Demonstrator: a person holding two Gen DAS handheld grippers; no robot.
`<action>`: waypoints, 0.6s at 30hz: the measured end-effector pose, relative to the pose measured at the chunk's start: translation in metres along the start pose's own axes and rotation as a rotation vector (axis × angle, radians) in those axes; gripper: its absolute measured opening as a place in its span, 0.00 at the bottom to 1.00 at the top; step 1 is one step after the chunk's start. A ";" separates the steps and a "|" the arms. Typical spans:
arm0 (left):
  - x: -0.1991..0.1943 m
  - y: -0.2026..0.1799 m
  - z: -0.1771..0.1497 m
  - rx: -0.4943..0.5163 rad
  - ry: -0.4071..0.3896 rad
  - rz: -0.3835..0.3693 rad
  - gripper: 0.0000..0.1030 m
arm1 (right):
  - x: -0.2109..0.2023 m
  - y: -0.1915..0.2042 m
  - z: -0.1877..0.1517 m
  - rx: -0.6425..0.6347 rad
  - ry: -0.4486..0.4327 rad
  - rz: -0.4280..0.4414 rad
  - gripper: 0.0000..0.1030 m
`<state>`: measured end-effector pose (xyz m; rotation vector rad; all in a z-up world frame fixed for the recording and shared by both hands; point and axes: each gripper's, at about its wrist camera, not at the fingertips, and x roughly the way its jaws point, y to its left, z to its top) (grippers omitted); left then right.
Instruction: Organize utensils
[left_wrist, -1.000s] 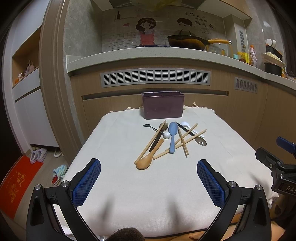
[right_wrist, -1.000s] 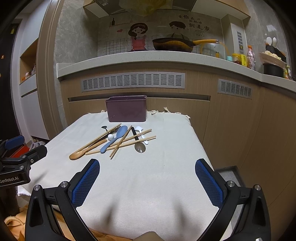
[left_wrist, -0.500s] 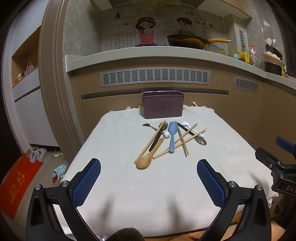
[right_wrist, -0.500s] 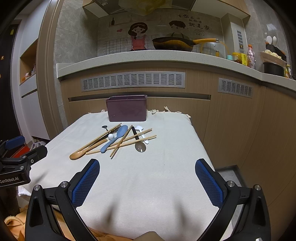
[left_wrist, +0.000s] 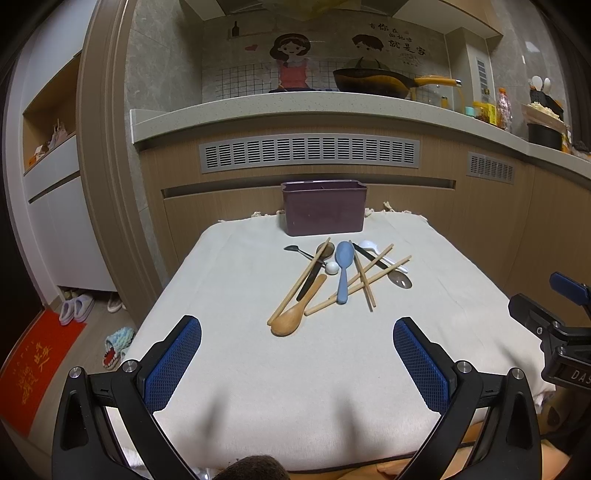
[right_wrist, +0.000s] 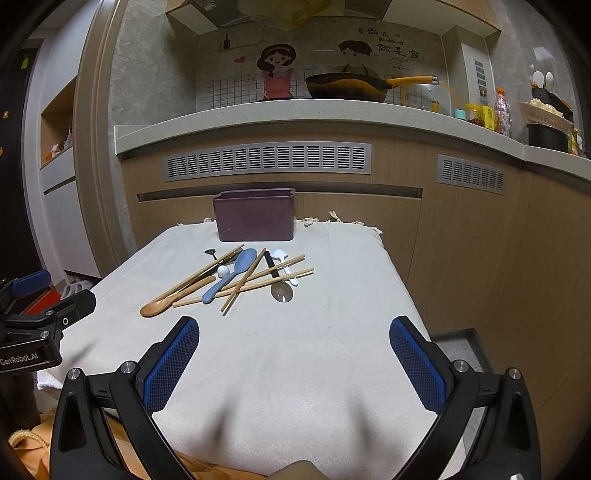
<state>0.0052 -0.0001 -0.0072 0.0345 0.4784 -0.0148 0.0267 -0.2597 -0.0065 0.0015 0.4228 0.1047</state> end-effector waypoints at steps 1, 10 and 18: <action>0.000 0.000 0.000 0.000 0.000 0.000 1.00 | 0.000 0.000 0.000 0.000 0.000 0.000 1.00; 0.000 0.000 0.000 0.000 0.000 0.000 1.00 | 0.000 0.000 0.000 0.001 0.000 0.000 1.00; 0.000 0.000 0.000 -0.001 0.001 0.001 1.00 | 0.000 0.000 0.001 0.005 0.005 0.004 1.00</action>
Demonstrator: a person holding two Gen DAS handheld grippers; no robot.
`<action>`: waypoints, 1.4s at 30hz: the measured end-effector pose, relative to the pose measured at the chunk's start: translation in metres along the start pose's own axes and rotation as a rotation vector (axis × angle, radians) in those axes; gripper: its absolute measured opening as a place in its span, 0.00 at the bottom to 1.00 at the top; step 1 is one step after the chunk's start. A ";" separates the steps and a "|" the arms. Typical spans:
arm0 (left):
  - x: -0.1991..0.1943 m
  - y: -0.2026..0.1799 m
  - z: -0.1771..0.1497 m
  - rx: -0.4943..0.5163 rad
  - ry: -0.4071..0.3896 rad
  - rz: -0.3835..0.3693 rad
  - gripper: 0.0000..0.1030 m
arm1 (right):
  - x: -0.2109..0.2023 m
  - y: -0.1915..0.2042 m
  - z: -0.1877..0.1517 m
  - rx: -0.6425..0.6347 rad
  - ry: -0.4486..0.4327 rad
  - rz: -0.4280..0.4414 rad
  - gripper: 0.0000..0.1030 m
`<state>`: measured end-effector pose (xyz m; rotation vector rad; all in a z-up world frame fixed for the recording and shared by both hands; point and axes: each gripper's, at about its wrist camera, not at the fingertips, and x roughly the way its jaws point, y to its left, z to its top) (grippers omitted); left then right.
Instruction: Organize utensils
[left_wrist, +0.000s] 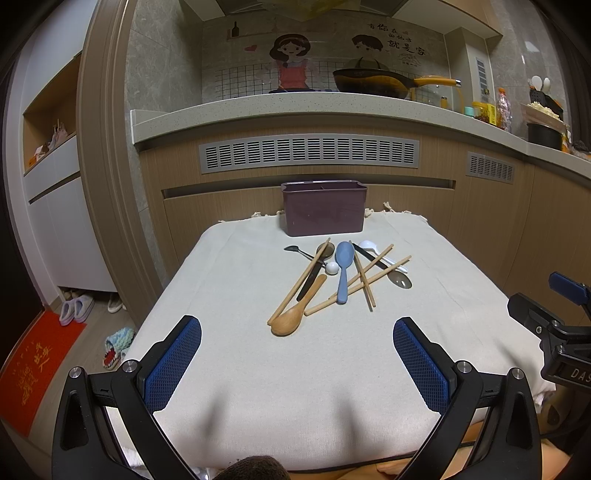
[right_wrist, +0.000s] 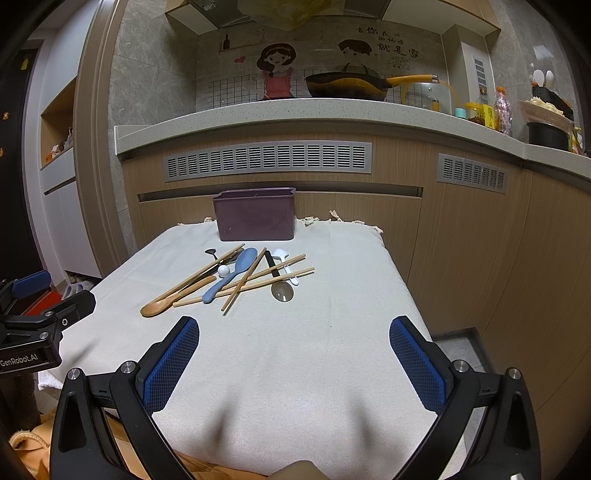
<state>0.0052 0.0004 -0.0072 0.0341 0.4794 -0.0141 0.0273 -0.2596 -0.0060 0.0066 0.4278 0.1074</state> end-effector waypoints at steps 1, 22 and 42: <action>0.000 0.000 0.000 0.000 0.001 0.001 1.00 | 0.000 0.000 0.000 0.001 0.002 0.001 1.00; 0.055 0.007 0.042 0.043 0.036 0.003 1.00 | 0.035 0.003 0.045 -0.116 -0.093 -0.080 1.00; 0.187 0.055 0.090 0.032 0.100 -0.027 1.00 | 0.210 0.053 0.077 -0.269 0.151 -0.005 0.99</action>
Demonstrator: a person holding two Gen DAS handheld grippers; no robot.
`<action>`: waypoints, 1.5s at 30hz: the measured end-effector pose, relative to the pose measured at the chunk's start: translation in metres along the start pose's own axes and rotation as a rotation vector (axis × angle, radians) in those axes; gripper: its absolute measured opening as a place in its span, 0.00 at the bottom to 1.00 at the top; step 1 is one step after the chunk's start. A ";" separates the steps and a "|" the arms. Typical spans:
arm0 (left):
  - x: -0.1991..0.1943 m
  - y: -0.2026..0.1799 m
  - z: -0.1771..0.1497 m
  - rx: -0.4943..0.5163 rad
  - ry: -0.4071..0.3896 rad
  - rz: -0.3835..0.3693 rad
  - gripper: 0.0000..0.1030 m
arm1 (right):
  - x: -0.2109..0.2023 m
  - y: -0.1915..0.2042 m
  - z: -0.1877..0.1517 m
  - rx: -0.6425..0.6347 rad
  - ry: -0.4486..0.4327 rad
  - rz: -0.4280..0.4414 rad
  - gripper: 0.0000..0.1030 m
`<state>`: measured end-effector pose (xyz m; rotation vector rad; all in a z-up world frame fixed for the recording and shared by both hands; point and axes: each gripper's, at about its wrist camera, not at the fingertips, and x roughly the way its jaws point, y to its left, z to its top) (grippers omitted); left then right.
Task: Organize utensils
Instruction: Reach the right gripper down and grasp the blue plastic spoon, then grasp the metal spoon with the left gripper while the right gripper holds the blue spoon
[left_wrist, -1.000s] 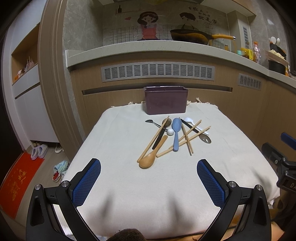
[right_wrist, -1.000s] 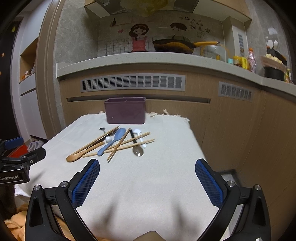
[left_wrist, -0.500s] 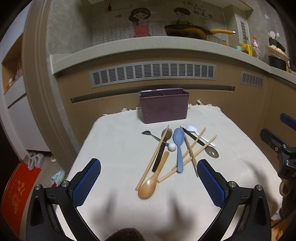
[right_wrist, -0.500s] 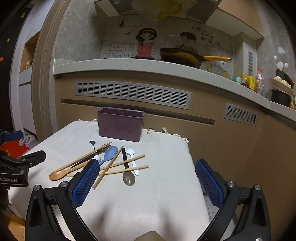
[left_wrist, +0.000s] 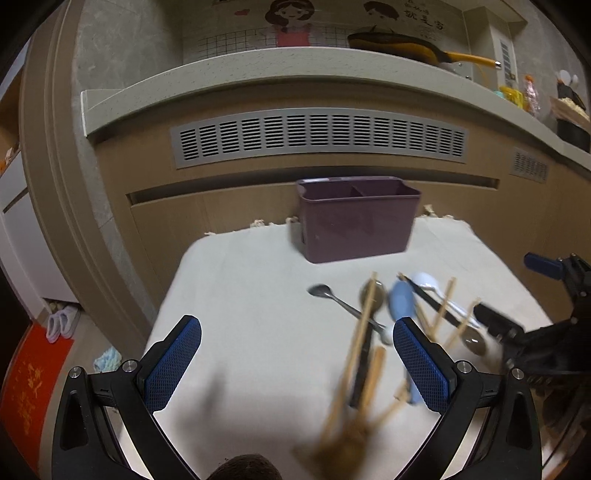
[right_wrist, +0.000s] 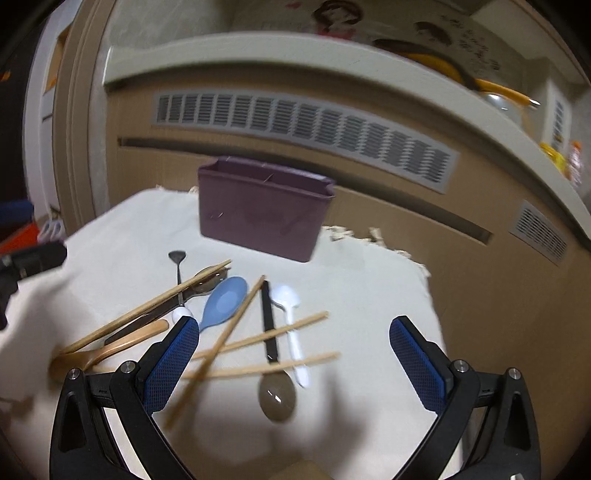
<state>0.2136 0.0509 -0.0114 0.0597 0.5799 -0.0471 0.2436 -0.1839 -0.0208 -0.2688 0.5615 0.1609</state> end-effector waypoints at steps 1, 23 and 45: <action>0.006 0.004 0.001 -0.002 0.000 0.005 1.00 | 0.009 0.005 0.003 -0.013 0.017 0.007 0.99; 0.051 0.061 -0.003 -0.143 0.031 0.016 1.00 | 0.120 0.045 0.020 0.069 0.310 0.170 0.31; 0.122 -0.053 0.022 0.193 0.289 -0.313 0.78 | 0.058 -0.040 0.005 0.160 0.149 0.223 0.25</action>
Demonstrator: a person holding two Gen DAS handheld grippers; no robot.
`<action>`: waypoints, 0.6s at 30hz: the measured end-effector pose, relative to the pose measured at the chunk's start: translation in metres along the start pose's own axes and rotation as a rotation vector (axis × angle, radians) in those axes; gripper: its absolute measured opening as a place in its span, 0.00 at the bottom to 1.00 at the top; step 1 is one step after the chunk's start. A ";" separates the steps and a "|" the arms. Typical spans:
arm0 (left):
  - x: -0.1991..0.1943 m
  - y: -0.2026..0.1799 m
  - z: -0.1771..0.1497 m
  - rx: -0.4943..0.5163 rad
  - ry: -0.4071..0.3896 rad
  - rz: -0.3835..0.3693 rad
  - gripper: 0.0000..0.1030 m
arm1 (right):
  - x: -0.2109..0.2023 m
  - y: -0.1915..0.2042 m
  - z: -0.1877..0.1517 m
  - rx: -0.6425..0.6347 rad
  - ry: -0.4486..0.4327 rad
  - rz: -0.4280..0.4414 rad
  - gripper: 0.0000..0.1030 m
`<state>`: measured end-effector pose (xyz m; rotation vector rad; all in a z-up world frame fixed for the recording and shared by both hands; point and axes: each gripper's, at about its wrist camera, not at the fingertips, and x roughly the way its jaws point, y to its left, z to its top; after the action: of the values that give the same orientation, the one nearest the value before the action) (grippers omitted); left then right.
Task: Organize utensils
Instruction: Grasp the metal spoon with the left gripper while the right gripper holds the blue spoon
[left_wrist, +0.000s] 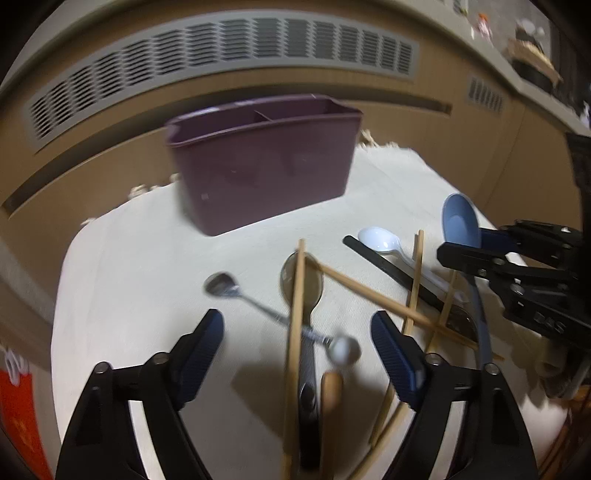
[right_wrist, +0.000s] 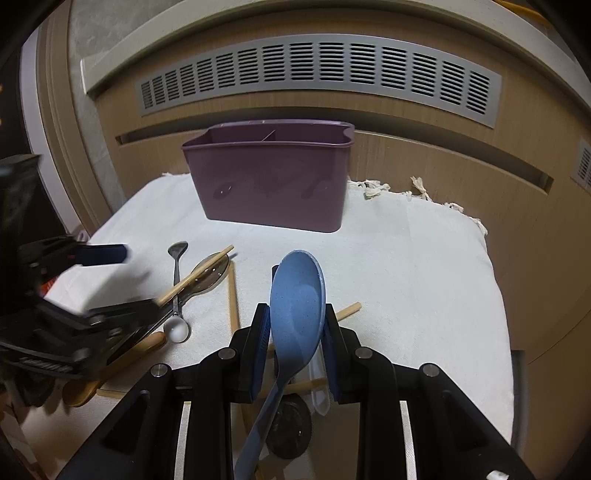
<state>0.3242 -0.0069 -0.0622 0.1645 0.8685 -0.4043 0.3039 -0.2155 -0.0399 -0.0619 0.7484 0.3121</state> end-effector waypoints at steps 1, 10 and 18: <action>0.006 -0.002 0.005 0.011 0.016 -0.003 0.78 | 0.000 -0.002 -0.001 0.006 -0.007 0.005 0.25; 0.051 -0.004 0.031 0.029 0.160 0.031 0.59 | -0.003 -0.012 -0.007 0.032 -0.023 0.052 0.25; 0.067 -0.006 0.035 0.000 0.207 0.025 0.45 | -0.001 -0.015 -0.008 0.047 -0.021 0.067 0.25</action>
<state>0.3855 -0.0414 -0.0911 0.2196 1.0692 -0.3684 0.3020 -0.2314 -0.0461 0.0111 0.7378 0.3587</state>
